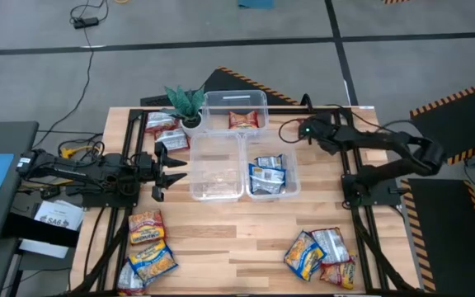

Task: Sort Maruchan noodles
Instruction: Put the red noodle pack into the top transparent bin

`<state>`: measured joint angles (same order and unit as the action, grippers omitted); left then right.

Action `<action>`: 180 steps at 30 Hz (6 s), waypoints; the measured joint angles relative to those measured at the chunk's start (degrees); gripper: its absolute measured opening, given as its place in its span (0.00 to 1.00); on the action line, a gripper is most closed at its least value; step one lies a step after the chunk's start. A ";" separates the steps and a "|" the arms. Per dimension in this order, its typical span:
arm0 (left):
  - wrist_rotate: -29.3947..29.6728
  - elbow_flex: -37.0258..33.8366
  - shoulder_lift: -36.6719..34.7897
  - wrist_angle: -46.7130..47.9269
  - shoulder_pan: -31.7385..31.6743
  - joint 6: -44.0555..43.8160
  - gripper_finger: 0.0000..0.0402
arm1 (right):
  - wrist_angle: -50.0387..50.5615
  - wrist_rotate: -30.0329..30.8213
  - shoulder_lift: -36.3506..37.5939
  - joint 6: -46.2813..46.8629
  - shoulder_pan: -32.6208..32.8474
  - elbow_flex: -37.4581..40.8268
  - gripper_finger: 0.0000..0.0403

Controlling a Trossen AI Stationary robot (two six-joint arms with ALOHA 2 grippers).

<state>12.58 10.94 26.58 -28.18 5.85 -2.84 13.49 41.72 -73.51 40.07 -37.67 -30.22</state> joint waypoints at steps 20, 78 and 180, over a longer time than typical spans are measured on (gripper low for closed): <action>0.02 0.02 0.00 -1.15 -0.01 0.01 0.40 | -4.81 1.85 20.96 -5.20 9.12 -0.04 0.01; 0.28 0.02 0.02 -1.62 -0.01 0.03 0.40 | 17.89 -6.15 12.04 -23.29 29.98 -21.08 0.61; 35.34 18.46 11.16 64.53 -2.58 -40.58 0.00 | -26.37 -21.93 28.52 -32.78 46.16 8.13 0.61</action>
<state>47.92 29.40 37.74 36.35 3.27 -43.42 -12.88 19.79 -44.99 7.29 8.49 -22.09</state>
